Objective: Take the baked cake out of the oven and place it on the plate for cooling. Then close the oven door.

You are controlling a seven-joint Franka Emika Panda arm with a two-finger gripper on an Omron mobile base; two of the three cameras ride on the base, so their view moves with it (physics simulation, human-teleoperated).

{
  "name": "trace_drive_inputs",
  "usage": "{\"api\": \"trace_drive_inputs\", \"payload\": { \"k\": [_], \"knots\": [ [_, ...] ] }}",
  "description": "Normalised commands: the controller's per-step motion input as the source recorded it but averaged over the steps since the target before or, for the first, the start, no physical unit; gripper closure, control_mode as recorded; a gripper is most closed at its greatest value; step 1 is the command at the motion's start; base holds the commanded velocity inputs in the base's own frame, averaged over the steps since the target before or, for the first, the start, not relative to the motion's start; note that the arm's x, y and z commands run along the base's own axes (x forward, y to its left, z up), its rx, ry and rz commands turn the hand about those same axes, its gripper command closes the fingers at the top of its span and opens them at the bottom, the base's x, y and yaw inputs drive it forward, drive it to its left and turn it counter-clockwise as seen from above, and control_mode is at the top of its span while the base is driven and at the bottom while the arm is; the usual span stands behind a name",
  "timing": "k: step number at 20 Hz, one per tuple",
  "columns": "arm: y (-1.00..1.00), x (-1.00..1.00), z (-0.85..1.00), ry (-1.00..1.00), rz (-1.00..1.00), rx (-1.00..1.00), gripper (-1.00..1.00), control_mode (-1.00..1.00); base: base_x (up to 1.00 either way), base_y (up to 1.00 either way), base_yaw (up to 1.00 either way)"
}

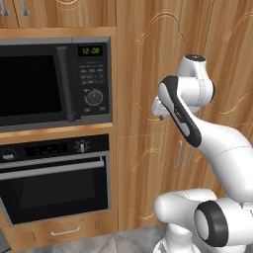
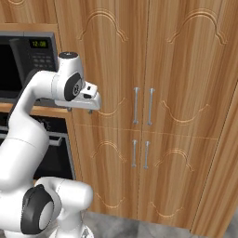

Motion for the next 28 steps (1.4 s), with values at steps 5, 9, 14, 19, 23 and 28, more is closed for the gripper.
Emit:
{"api": "trace_drive_inputs", "payload": {
  "k": [5, 9, 14, 19, 23, 28],
  "knots": [
    [0.00, 0.00, 0.00, 0.00, 0.00, 0.00, -1.00, 1.00, 0.00, 0.00, 0.00],
    [0.00, 0.00, 0.00, 0.00, 0.00, 0.00, -1.00, 1.00, 0.00, 0.00, 0.00],
    [0.00, 0.00, 0.00, 0.00, 0.00, 0.00, -1.00, -1.00, 0.00, 0.00, 0.00],
    [0.00, 0.00, 0.00, 0.00, 0.00, 0.00, -1.00, -1.00, 0.00, 0.00, 0.00],
    [0.01, -0.15, -0.08, -0.01, 0.06, -0.05, -1.00, -1.00, 0.00, 0.00, 0.00],
    [0.22, -0.57, -0.14, -0.25, 0.30, -0.04, -1.00, -1.00, 0.00, 0.00, 0.00]
  ]
}}
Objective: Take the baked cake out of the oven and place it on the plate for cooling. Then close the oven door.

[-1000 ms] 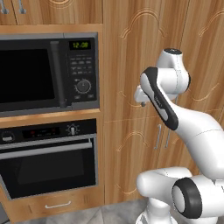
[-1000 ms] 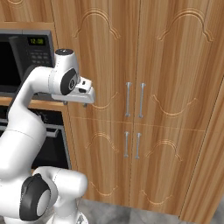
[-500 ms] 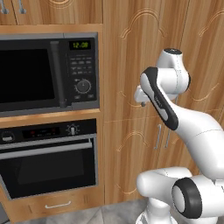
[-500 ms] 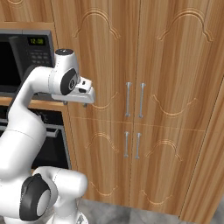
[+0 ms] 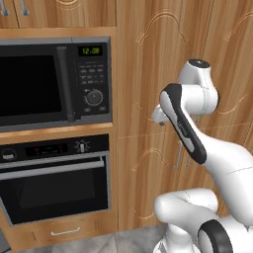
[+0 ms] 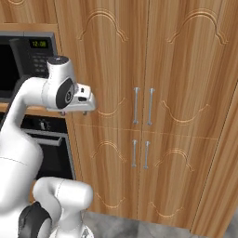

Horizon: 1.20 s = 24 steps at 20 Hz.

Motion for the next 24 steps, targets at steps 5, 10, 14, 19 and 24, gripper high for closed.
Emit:
{"api": "trace_drive_inputs", "payload": {
  "k": [5, 10, 14, 19, 24],
  "knots": [
    [0.51, -0.39, -0.09, -0.01, 0.29, -0.11, -1.00, -1.00, 0.00, 0.00, 0.00],
    [0.65, -0.27, -0.14, -0.07, 0.25, -0.18, -1.00, -1.00, 0.00, 0.00, 0.00],
    [0.50, -0.04, -0.27, 0.00, 0.20, -0.12, -1.00, -1.00, 0.00, 0.00, 0.00],
    [0.56, 0.00, -0.33, -0.02, 0.19, -0.11, -1.00, -1.00, 0.00, 0.00, 0.00],
    [0.59, 0.00, -0.33, -0.10, 0.18, -0.16, -1.00, -1.00, 0.00, 0.00, 0.00]
  ]
}}
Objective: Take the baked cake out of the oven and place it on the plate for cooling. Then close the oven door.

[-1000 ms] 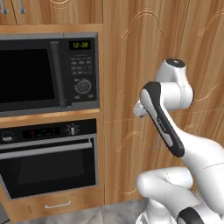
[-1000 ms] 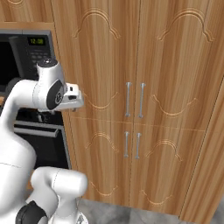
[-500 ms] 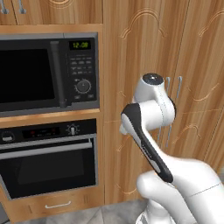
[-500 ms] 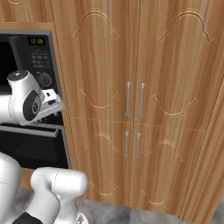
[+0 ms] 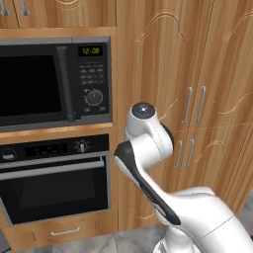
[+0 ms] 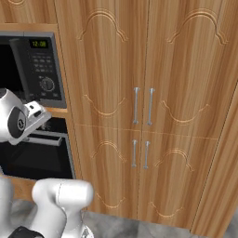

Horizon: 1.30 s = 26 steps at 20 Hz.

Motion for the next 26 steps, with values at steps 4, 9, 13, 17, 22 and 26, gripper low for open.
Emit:
{"api": "trace_drive_inputs", "payload": {
  "k": [4, 9, 13, 17, 22, 26],
  "knots": [
    [0.52, 0.00, -0.37, -0.11, 0.12, -0.20, -1.00, -1.00, 0.00, 0.00, 0.00],
    [0.47, 0.02, -0.39, -0.13, 0.06, -0.22, -1.00, -1.00, 0.00, 0.00, 0.00],
    [0.49, 0.16, -0.33, -0.16, 0.05, -0.14, -1.00, -1.00, 0.00, 0.00, 0.00],
    [0.38, 0.36, -0.23, -0.01, 0.11, -0.09, -1.00, -1.00, 0.00, 0.00, 0.00],
    [0.24, 0.47, -0.27, 0.00, 0.15, -0.11, -1.00, -1.00, 0.00, 0.00, 0.00],
    [0.22, 0.41, -0.34, -0.05, 0.11, -0.18, -1.00, -1.00, 0.00, 0.00, 0.00]
  ]
}}
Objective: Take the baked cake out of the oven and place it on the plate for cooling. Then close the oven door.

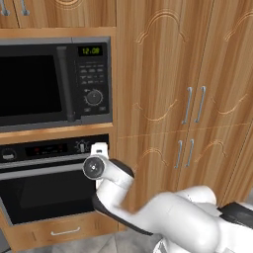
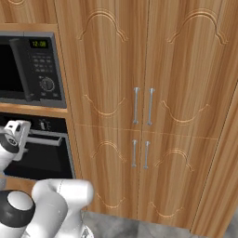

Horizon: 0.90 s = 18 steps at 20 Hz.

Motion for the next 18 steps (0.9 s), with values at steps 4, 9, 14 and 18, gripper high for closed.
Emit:
{"api": "trace_drive_inputs", "payload": {
  "k": [4, 9, 14, 18],
  "knots": [
    [0.32, 0.27, -0.39, -0.10, 0.00, -0.22, -1.00, -1.00, 0.00, 0.00, 0.00],
    [0.29, 0.24, -0.27, -0.12, -0.01, -0.12, -1.00, -1.00, 0.00, 0.00, 0.00],
    [0.14, 0.33, -0.18, -0.10, 0.00, -0.03, -1.00, -1.00, 0.00, 0.00, 0.00],
    [0.00, 0.37, -0.15, -0.06, 0.00, 0.00, -1.00, -1.00, 0.00, 0.00, 0.00]
  ]
}}
